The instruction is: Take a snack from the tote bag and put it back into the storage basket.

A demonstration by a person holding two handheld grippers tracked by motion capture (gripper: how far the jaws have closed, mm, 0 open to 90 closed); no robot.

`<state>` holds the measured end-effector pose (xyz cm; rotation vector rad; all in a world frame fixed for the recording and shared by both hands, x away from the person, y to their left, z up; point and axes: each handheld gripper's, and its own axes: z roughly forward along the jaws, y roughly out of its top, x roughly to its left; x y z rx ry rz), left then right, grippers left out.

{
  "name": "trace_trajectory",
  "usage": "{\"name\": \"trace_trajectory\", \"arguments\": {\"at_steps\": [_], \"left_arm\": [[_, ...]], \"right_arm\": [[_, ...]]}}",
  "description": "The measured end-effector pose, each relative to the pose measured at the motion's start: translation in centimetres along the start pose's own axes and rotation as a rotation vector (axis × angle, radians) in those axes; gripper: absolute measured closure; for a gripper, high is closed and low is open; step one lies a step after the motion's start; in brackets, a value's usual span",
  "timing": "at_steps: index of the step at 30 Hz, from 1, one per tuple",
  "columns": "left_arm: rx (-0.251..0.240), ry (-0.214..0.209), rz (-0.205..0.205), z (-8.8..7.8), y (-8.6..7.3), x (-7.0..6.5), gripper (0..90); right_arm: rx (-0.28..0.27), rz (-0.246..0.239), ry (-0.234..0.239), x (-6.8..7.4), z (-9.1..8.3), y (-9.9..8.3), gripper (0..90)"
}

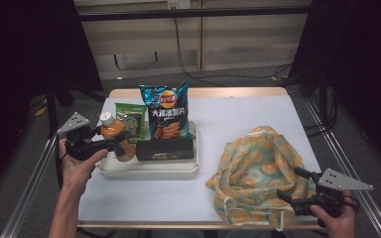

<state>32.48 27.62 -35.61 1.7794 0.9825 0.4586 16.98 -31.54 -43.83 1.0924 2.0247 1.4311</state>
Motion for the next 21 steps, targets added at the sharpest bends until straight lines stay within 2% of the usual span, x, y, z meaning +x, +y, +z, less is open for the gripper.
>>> {"name": "trace_trajectory", "arguments": {"at_steps": [2,9,16,21], "left_arm": [[0.006,0.022,-0.003,0.0,-0.4,0.5,30.7],[0.016,0.056,-0.017,0.6,-1.5,1.7,30.7],[0.033,0.082,-0.024,1.9,-2.1,2.1,30.7],[0.052,0.108,-0.044,2.4,-2.7,2.4,30.7]], "right_arm": [[0.000,0.001,0.002,0.0,0.0,0.0,3.4],[0.002,-0.001,0.005,0.0,0.0,0.0,3.7],[0.002,-0.003,0.013,0.0,0.0,0.0,3.8],[0.003,-0.002,0.014,-0.1,0.0,0.0,3.8]]}}
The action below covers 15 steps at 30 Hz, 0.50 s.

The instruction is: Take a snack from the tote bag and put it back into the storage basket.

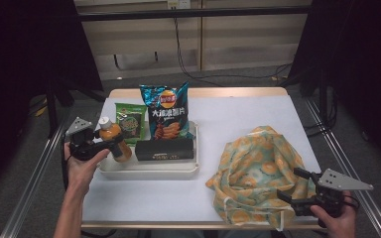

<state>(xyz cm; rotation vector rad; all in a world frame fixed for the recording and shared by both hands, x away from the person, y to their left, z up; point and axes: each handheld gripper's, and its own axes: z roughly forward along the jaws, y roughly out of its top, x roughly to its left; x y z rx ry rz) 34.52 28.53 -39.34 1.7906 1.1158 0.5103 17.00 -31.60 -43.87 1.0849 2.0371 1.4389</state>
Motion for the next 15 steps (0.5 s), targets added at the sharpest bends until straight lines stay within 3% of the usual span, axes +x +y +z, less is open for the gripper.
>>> {"name": "trace_trajectory", "arguments": {"at_steps": [4,15], "left_arm": [[-0.002,0.024,-0.026,0.2,-0.4,0.2,30.7],[0.006,0.081,-0.045,1.0,-1.1,0.1,30.7]], "right_arm": [[0.002,-0.001,0.003,0.0,0.0,0.0,3.8],[0.003,0.002,0.007,0.0,0.0,0.0,4.1]]}}
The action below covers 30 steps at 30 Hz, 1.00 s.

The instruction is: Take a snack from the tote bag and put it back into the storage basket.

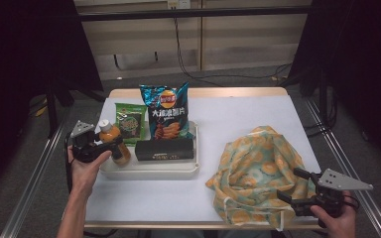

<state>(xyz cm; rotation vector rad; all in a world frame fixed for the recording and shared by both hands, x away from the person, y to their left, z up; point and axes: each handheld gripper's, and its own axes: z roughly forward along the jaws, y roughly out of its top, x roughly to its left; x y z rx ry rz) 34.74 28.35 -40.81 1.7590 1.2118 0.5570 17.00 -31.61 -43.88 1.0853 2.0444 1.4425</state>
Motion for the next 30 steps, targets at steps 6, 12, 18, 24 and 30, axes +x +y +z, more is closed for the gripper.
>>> {"name": "trace_trajectory", "arguments": {"at_steps": [6,12,18,24,30], "left_arm": [[-0.013,0.021,-0.013,0.3,-0.5,-0.1,30.7],[-0.021,0.025,-0.006,0.5,-0.7,-0.4,30.6],[-0.028,0.025,-0.005,0.4,-1.0,-0.6,30.5],[-0.034,-0.009,0.001,0.3,-1.2,-0.1,30.1],[-0.040,-0.061,0.002,0.2,-1.4,0.2,29.2]], "right_arm": [[0.001,0.002,0.000,0.0,0.0,0.0,4.4],[0.003,0.003,0.005,0.0,0.0,0.0,4.6],[0.003,0.000,0.004,0.0,0.0,0.0,4.7],[0.002,-0.002,0.004,0.0,0.0,0.0,4.6],[0.003,0.000,0.005,0.0,0.0,0.0,4.5]]}}
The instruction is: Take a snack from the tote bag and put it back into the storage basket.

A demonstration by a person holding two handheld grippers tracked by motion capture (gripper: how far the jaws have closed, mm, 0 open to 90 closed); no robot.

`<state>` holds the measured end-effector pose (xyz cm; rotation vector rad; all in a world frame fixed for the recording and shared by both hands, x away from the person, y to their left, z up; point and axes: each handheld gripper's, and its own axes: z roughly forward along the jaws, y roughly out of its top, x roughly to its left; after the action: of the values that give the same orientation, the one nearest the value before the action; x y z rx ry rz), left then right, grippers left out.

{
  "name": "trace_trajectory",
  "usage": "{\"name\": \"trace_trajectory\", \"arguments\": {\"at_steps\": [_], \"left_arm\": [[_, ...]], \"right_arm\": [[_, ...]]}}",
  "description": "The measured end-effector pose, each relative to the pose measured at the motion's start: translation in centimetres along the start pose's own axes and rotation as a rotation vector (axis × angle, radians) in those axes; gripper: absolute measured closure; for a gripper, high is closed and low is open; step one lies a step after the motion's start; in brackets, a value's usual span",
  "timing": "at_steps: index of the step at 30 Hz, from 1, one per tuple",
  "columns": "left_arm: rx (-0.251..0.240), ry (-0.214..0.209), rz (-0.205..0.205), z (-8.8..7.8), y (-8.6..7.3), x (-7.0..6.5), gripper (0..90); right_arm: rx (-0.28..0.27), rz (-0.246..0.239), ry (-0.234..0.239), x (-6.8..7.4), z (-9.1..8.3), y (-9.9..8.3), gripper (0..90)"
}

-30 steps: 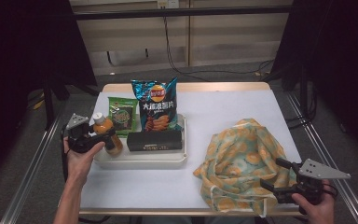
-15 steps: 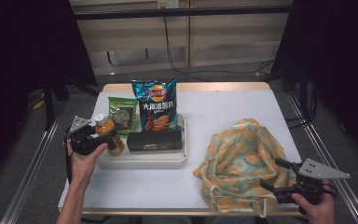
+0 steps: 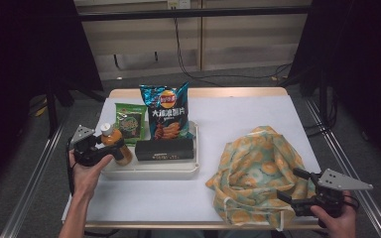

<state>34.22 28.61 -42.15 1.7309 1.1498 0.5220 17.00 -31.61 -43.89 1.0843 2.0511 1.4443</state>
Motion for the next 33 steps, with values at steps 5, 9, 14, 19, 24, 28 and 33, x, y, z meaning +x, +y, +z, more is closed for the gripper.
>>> {"name": "trace_trajectory", "arguments": {"at_steps": [5,9,14,19,24,28,33], "left_arm": [[0.008,-0.014,0.004,0.1,-0.1,-0.1,22.7],[-0.005,-0.019,-0.008,-0.2,-0.1,0.1,18.8],[-0.031,-0.029,-0.010,-0.9,0.0,0.2,11.0],[-0.047,-0.020,-0.020,-2.1,0.0,0.2,7.7],[-0.063,-0.053,0.021,-3.7,-0.3,-0.3,2.6],[-0.082,-0.073,0.046,-5.0,-0.6,-1.3,2.3],[-0.085,-0.115,0.090,-6.1,-1.3,-3.1,2.4]], "right_arm": [[-0.001,-0.001,-0.001,0.0,0.0,0.0,4.4],[-0.001,0.001,-0.002,0.0,0.0,0.0,4.2],[-0.001,0.003,0.001,0.0,0.1,0.0,4.2],[-0.007,0.003,-0.003,-0.1,0.0,0.1,3.6],[-0.015,0.010,-0.007,-0.2,-0.1,0.1,3.1],[-0.023,0.010,-0.011,-0.3,-0.2,0.1,2.7],[-0.033,0.016,-0.014,-0.3,-0.4,0.2,2.7]]}}
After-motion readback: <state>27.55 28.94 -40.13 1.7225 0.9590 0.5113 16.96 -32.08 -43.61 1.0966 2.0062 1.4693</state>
